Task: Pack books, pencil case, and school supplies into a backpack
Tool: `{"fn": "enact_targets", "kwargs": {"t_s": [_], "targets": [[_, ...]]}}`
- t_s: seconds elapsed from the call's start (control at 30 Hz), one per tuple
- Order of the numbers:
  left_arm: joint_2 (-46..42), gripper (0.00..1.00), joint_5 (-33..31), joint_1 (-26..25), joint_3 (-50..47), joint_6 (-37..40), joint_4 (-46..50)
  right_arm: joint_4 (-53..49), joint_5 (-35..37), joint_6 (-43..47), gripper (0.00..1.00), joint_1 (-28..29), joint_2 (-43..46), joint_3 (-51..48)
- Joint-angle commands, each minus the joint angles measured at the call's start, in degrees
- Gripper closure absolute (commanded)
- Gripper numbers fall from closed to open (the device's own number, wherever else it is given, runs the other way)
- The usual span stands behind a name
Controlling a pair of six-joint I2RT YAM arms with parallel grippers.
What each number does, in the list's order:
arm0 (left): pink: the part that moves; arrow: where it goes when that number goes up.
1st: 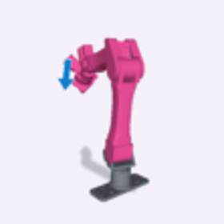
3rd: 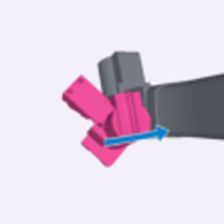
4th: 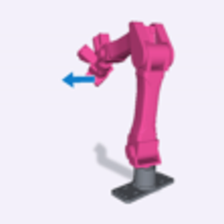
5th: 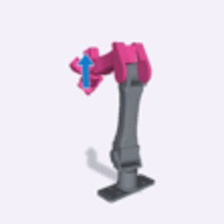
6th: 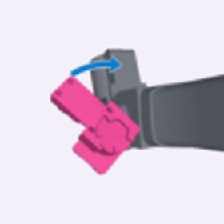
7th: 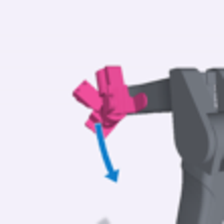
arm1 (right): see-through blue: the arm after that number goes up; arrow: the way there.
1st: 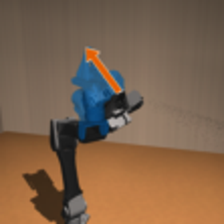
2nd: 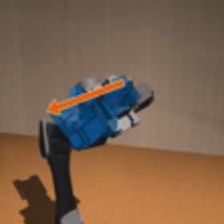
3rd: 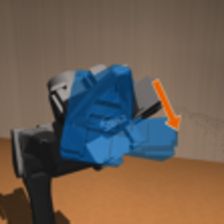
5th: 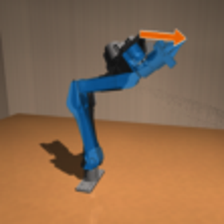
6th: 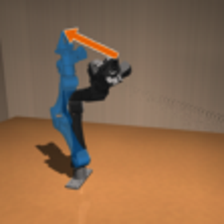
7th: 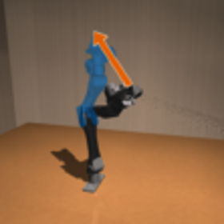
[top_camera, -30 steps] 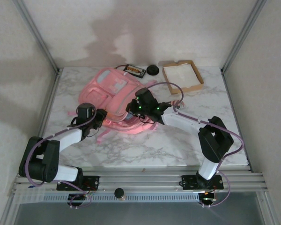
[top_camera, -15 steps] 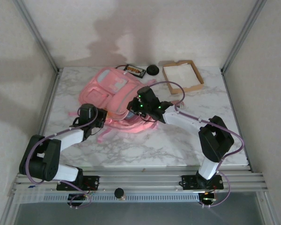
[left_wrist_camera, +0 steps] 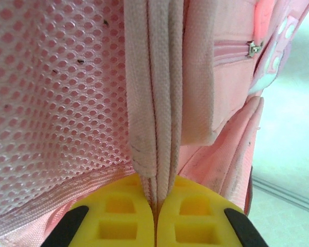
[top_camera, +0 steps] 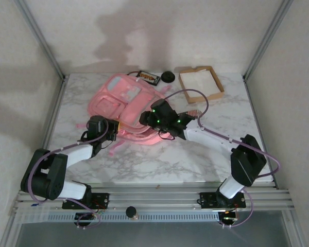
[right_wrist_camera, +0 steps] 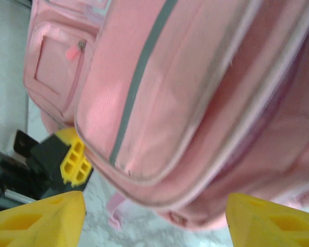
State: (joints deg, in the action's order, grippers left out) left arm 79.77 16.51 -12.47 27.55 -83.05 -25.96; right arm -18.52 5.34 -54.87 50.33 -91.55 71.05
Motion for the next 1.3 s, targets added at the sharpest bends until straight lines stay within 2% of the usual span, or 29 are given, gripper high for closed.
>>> {"fn": "enact_targets", "kwargs": {"t_s": [0.0,0.1,0.2,0.27,0.33,0.43,0.53,0.63,0.77,0.9,1.27], "targets": [[-2.33,1.00,0.74,-1.34,-0.19,-3.03,-3.86,-9.68,7.69,0.11,0.20,3.13,2.73,1.77],[-3.02,1.00,0.08,-1.83,0.01,-3.43,-3.00,-10.16,5.69,-2.63,0.19,7.31,0.47,2.32],[-3.64,1.00,-0.17,-2.40,0.38,-3.90,-2.17,-7.15,5.94,-5.46,0.22,10.50,-2.97,4.26],[-3.83,1.00,-0.65,-2.90,0.40,-4.34,-1.78,-5.82,5.27,-6.43,0.30,11.45,-6.74,7.48],[-3.74,1.00,-0.46,-3.10,0.57,-4.44,-1.93,-6.39,7.56,-7.45,0.37,12.89,-10.81,11.50],[-3.40,1.00,0.06,-3.24,0.84,-4.40,-2.21,-4.22,8.29,-10.02,0.44,13.43,-14.31,12.38],[-3.36,1.00,0.76,-3.26,1.03,-4.38,-2.17,-4.83,12.94,-9.30,0.55,13.76,-15.81,13.41],[-3.43,1.00,0.67,-3.21,1.10,-4.12,-1.95,-4.86,13.98,-7.18,0.65,13.83,-18.04,15.44],[-2.95,1.00,1.22,-3.24,1.10,-4.45,-2.61,-10.94,19.15,-4.72,0.72,14.95,-21.36,19.56],[-2.69,1.00,1.30,-3.21,1.37,-4.15,-2.43,-12.32,22.07,-4.03,0.74,15.08,-20.45,17.90],[-2.32,1.00,1.13,-3.33,1.28,-4.03,-2.70,-12.85,20.84,-1.29,0.69,14.89,-24.34,19.37]]}}
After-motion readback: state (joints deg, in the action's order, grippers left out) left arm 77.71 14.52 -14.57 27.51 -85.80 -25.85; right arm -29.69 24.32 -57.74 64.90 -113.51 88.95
